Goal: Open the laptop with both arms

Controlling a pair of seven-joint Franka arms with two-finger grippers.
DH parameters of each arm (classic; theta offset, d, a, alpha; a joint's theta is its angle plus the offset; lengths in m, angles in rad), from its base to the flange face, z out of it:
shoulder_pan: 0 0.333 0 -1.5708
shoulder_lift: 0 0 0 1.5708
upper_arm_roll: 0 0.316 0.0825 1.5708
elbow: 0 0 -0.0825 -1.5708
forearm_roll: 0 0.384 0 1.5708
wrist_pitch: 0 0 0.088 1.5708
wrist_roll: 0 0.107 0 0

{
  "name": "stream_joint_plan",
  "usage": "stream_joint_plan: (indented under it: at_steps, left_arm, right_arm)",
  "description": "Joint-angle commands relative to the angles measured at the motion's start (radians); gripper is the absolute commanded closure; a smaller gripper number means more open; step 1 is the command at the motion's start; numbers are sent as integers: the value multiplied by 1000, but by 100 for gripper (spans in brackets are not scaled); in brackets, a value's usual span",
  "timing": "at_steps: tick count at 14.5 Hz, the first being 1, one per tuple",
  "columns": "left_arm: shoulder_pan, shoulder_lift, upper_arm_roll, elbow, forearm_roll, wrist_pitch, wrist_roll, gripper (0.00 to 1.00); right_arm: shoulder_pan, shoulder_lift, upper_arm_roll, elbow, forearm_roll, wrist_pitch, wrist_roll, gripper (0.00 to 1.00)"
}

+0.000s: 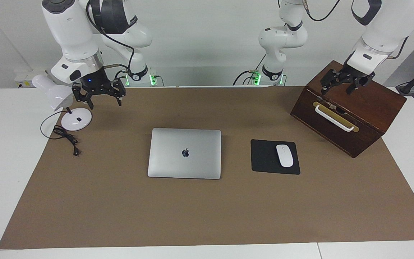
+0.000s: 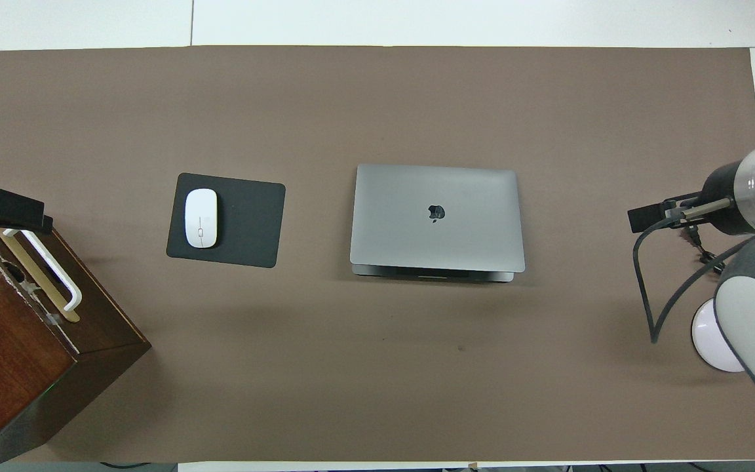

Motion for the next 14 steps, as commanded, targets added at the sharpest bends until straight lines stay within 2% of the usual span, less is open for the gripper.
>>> stream_joint_plan:
  at_steps: [1,14]
  left_arm:
    - [7,-20,-6,-21,14,16,-9,0]
    - [7,-20,-6,-23,14,25,-6,0]
  right_arm:
    - [-26,-14,2,-18,8,17,-39,0]
    - [-43,-11,-1,-17,8,31,-64,0]
